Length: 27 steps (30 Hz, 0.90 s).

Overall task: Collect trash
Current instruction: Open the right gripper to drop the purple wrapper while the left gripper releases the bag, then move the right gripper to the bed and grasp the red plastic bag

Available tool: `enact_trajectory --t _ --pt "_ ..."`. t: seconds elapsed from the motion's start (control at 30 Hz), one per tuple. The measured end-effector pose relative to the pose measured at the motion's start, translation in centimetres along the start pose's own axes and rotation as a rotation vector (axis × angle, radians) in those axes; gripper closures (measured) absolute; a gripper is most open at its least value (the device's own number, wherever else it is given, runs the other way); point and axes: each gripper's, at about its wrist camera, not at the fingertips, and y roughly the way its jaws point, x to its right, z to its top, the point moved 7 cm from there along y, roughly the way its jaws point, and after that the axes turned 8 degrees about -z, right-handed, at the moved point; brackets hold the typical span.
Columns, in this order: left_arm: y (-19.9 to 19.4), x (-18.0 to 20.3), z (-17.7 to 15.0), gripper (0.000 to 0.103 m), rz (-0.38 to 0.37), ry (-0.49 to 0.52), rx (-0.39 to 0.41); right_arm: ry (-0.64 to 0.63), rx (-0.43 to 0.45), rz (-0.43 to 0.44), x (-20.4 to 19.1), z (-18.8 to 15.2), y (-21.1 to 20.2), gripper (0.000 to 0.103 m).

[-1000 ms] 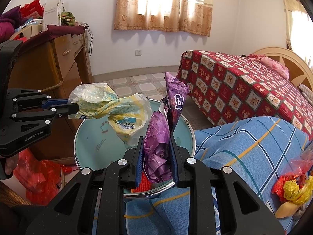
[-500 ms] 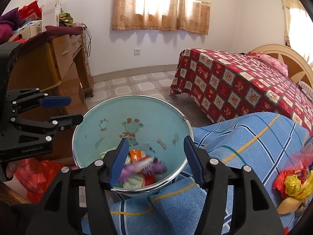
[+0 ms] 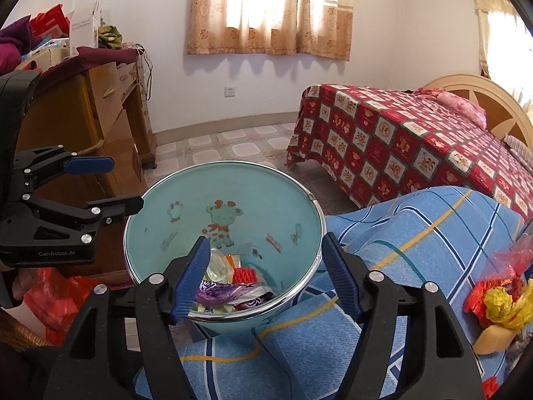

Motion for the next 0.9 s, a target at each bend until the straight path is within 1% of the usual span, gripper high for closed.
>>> enact_trajectory --t 0.3,0.43,0.5,0.63,0.9 --pt "0.1 -0.1 -0.2 0.024 0.001 0.0 -0.003 0.006 0.005 -0.01 0.2 0.0 0.0 0.03" --pt "0.0 -0.1 -0.3 0.014 0.011 -0.003 0.003 0.01 0.007 -0.017 0.4 0.0 -0.2 0.029" --pt "0.1 -0.1 -0.4 0.013 0.009 -0.005 0.001 0.017 0.011 -0.027 0.7 0.0 -0.5 0.029" --pt "0.7 0.8 -1.1 0.01 -0.003 0.001 -0.021 0.049 0.015 -0.076 2.2 -0.4 -1.4 0.028" --pt "1.9 3.6 -2.5 0.009 -0.026 0.071 -0.063 0.173 -0.002 -0.151 7.0 -2.3 -3.0 0.026"
